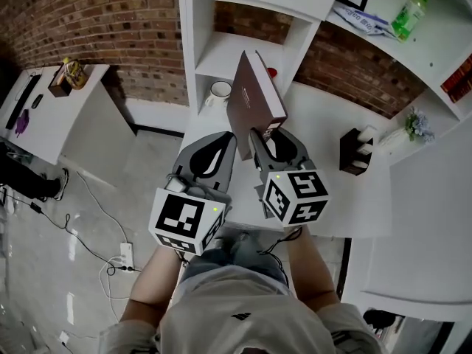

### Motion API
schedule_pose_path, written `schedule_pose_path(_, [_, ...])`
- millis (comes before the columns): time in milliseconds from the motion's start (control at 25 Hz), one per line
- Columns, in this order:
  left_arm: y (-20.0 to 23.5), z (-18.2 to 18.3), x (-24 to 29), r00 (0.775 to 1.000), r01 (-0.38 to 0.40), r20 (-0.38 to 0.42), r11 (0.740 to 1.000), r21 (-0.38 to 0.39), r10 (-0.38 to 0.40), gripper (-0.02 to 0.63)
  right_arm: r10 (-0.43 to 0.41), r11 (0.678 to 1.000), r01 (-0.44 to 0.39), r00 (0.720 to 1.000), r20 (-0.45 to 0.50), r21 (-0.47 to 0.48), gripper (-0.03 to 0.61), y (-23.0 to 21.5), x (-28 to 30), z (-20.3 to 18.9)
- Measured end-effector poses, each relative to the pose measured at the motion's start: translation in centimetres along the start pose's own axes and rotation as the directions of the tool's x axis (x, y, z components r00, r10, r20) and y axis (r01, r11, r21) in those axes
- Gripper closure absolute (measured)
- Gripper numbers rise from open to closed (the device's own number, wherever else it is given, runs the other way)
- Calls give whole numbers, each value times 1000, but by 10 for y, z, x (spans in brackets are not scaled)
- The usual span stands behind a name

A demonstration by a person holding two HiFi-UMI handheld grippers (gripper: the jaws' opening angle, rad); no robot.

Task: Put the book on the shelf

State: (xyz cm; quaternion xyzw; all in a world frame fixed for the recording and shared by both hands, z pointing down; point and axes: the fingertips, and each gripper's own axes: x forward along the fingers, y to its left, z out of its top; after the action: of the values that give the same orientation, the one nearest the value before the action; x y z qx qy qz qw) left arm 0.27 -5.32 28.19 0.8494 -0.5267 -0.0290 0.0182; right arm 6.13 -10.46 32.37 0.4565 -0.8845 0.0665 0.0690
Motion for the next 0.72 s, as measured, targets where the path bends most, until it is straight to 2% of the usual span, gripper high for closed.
schedule_pose_path(360, [16, -1, -7, 995, -102, -7, 995, 2, 102, 603, 93, 996, -93, 996, -6, -11, 426, 15, 16, 3])
schedule_pose_path(720, [14, 11, 3, 981, -191, 12, 982, 0, 191, 603, 178, 984, -178, 984, 1, -30, 426, 8, 26, 22])
